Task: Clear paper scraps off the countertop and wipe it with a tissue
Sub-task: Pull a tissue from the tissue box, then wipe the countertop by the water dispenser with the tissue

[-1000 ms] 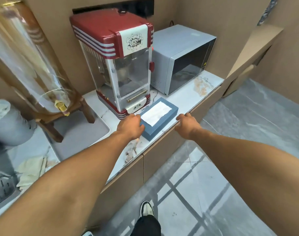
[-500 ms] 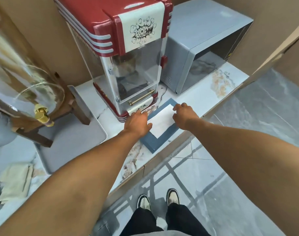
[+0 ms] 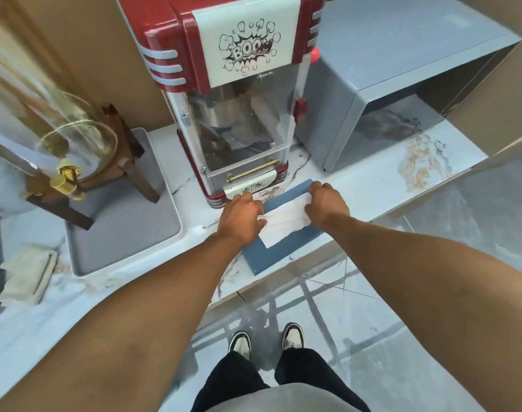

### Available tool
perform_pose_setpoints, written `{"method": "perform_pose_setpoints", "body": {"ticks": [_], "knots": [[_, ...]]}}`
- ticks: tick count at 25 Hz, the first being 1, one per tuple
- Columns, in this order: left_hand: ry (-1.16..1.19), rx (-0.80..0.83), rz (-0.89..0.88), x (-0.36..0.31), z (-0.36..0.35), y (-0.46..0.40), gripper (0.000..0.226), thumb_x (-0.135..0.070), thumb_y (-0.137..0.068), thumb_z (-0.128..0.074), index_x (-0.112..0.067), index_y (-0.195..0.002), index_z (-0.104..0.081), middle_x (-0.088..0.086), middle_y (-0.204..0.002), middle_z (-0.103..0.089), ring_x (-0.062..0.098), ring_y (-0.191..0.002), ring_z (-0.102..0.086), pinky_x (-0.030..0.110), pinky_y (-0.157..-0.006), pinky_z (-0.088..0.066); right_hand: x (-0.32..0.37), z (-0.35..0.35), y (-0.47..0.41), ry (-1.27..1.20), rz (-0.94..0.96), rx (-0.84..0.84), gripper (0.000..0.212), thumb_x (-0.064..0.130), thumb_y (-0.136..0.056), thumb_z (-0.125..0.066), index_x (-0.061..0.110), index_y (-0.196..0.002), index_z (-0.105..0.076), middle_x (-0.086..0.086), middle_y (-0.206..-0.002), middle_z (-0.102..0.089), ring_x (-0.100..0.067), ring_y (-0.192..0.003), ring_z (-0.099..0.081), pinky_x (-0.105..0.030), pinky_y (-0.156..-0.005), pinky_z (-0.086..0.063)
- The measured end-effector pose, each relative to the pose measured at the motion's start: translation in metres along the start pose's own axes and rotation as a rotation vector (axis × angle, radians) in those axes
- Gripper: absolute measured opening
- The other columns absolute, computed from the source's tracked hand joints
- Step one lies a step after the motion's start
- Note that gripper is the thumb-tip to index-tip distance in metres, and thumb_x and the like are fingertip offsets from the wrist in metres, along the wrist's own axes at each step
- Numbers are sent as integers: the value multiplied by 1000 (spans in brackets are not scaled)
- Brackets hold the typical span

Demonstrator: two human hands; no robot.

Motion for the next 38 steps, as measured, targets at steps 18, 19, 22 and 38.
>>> {"method": "perform_pose_setpoints", "body": {"ticks": [18, 19, 22, 38], "knots": [[325, -306, 675, 99, 50, 159, 16, -8, -93, -55, -20, -88, -63, 9, -99, -69, 28, -87, -62, 28, -70, -51, 164, -28, 52, -177, 603, 277, 19, 21, -87, -63, 24, -105, -68, -7, -101, -71, -22, -89, -63, -26, -82, -49], [336, -324, 699, 108, 52, 179, 15, -8, -93, -55, -19, -87, -64, 9, -97, -70, 28, -89, -63, 27, -71, -49, 179, -35, 65, -190, 635, 314, 23, 20, -88, -63, 25, -110, -64, -8, -97, -71, -24, -87, -64, -29, -83, -52], [363, -398, 768, 136, 60, 243, 12, -9, -90, -57, -14, -89, -68, 11, -93, -71, 30, -88, -64, 28, -73, -49, 226, -48, 112, -224, 783, 364, 31, 14, -91, -58, 35, -111, -47, -14, -79, -67, -31, -70, -65, -42, -65, -57], [406, -493, 1001, 303, 63, 567, 14, -7, -88, -57, -10, -94, -69, 14, -96, -71, 32, -92, -63, 27, -69, -42, 447, -183, 369, -181, 1032, 470, 10, 14, -89, -63, 24, -87, -66, 7, -76, -60, -14, -61, -61, -30, -65, -53]]}}
Point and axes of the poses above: each hand's wrist, its own y-axis away from the middle knuckle, its own z-axis out of the back of the hand, x = y × z, the point moved 7 cm from there along -y, towards the middle knuckle
